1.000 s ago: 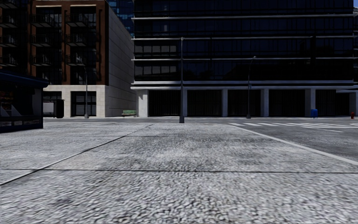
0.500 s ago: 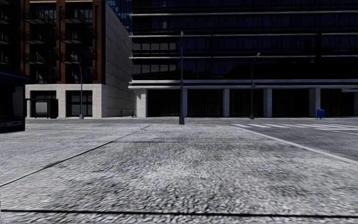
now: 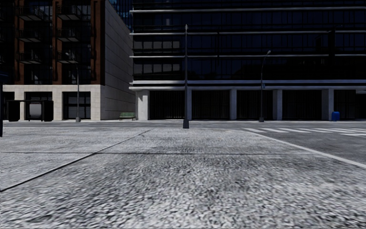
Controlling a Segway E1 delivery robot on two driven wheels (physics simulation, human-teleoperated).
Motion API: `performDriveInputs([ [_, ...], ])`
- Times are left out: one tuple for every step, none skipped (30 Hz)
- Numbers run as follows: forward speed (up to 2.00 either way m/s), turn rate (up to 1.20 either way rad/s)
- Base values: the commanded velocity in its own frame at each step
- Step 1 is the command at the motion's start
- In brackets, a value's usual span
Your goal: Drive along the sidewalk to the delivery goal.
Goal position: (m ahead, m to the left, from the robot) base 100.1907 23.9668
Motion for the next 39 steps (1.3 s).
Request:
performDriveInputs([
  [2.0, 0.0],
  [2.0, 0.0],
  [2.0, 0.0],
  [2.0, 0.0],
  [2.0, 0.0],
  [2.0, 0.0],
  [2.0, 0.0],
  [2.0, 0.0],
  [2.0, 0.0],
  [2.0, 0.0],
  [2.0, 0.0],
  [2.0, 0.0],
  [2.0, 0.0],
  [2.0, 0.0],
  [2.0, 0.0],
  [2.0, 0.0],
  [2.0, 0.0],
  [2.0, 0.0],
  [2.0, 0.0],
  [2.0, 0.0],
  [2.0, 0.0],
  [2.0, 0.0],
  [2.0, 0.0],
  [2.0, 0.0],
  [2.0, 0.0],
  [2.0, 0.0],
  [2.0, 0.0],
  [2.0, 0.0],
  [2.0, 0.0],
  [2.0, 0.0],
  [2.0, 0.0],
  [2.0, 0.0],
  [2.0, 0.0],
  [2.0, 0.0],
  [2.0, 0.0],
  [2.0, 0.0],
  [2.0, 0.0],
  [2.0, 0.0],
  [2.0, 0.0],
])
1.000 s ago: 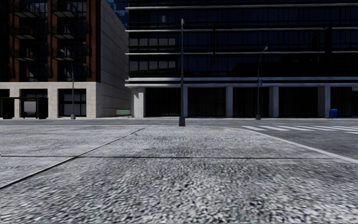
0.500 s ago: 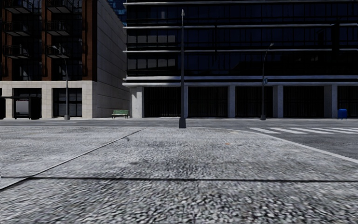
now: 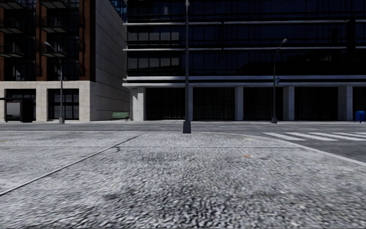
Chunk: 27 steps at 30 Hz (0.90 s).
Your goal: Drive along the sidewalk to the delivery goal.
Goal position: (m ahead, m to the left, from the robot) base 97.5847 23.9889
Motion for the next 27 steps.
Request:
performDriveInputs([
  [2.0, 0.0],
  [2.0, 0.0],
  [2.0, 0.0],
  [2.0, 0.0],
  [2.0, 0.0],
  [2.0, 0.0],
  [2.0, 0.0],
  [2.0, 0.0],
  [2.0, 0.0],
  [2.0, 0.0],
  [2.0, 0.0],
  [2.0, 0.0],
  [2.0, 0.0],
  [2.0, 0.0],
  [2.0, 0.0],
  [2.0, 0.0],
  [2.0, 0.0],
  [2.0, 0.0],
  [2.0, 0.0],
  [2.0, 0.0],
  [2.0, 0.0],
  [2.0, 0.0],
  [2.0, 0.0],
  [2.0, 0.0],
  [2.0, 0.0],
  [2.0, 0.0],
  [2.0, 0.0],
])
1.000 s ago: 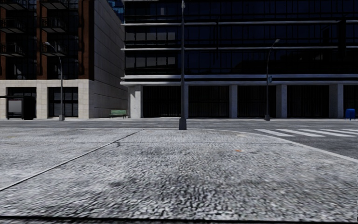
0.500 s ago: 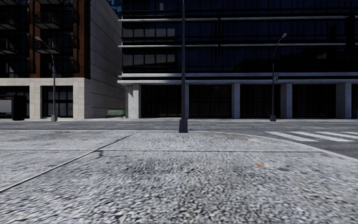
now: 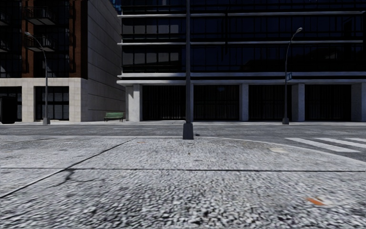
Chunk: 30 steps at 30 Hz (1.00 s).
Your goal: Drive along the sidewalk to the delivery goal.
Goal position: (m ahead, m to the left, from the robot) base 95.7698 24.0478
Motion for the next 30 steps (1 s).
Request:
performDriveInputs([
  [2.0, 0.0],
  [2.0, 0.0],
  [2.0, 0.0],
  [2.0, 0.0],
  [2.0, 0.0],
  [2.0, 0.06],
  [2.0, 0.17],
  [2.0, 0.21],
  [2.0, 0.22],
  [2.0, 0.22],
  [2.0, 0.22],
  [2.0, 0.22],
  [2.0, 0.22],
  [2.0, 0.22],
  [2.0, 0.22],
  [2.0, 0.22],
  [2.0, 0.22],
  [2.0, 0.22],
  [2.0, 0.22],
  [2.0, 0.22],
  [2.0, 0.22],
  [2.0, 0.22],
  [2.0, 0.22],
  [2.0, 0.22],
  [2.0, 0.22],
  [2.0, 0.22],
  [2.0, 0.22],
  [2.0, 0.3],
  [2.0, 0.46],
  [2.0, 0.73],
])
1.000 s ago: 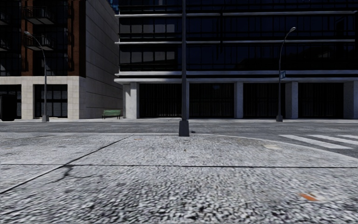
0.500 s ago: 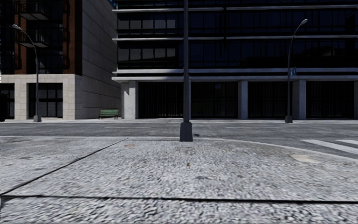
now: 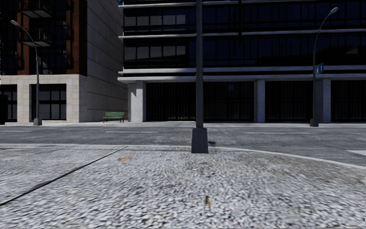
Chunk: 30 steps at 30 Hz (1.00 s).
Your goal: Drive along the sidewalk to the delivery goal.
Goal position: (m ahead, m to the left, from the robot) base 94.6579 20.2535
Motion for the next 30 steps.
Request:
performDriveInputs([
  [2.0, 0.78],
  [2.0, 0.86],
  [2.0, 0.91],
  [2.0, 0.92],
  [2.0, 0.92],
  [2.0, 0.93],
  [2.0, 0.93],
  [2.0, 0.93],
  [2.0, 0.93],
  [2.0, 0.96],
  [2.0, 1.06],
  [2.0, 1.12],
  [2.0, 1.13],
  [2.0, 1.15],
  [2.0, 1.15],
  [2.0, 1.15],
  [2.0, 1.15],
  [2.0, 1.15],
  [2.0, 1.15],
  [2.0, 1.15],
  [2.0, 1.15],
  [2.0, 1.15],
  [2.0, 1.15],
  [2.0, 1.15],
  [2.0, 1.15],
  [2.0, 1.15],
  [2.0, 1.15],
  [2.0, 1.15],
  [2.0, 1.15],
  [2.0, 1.15],
])
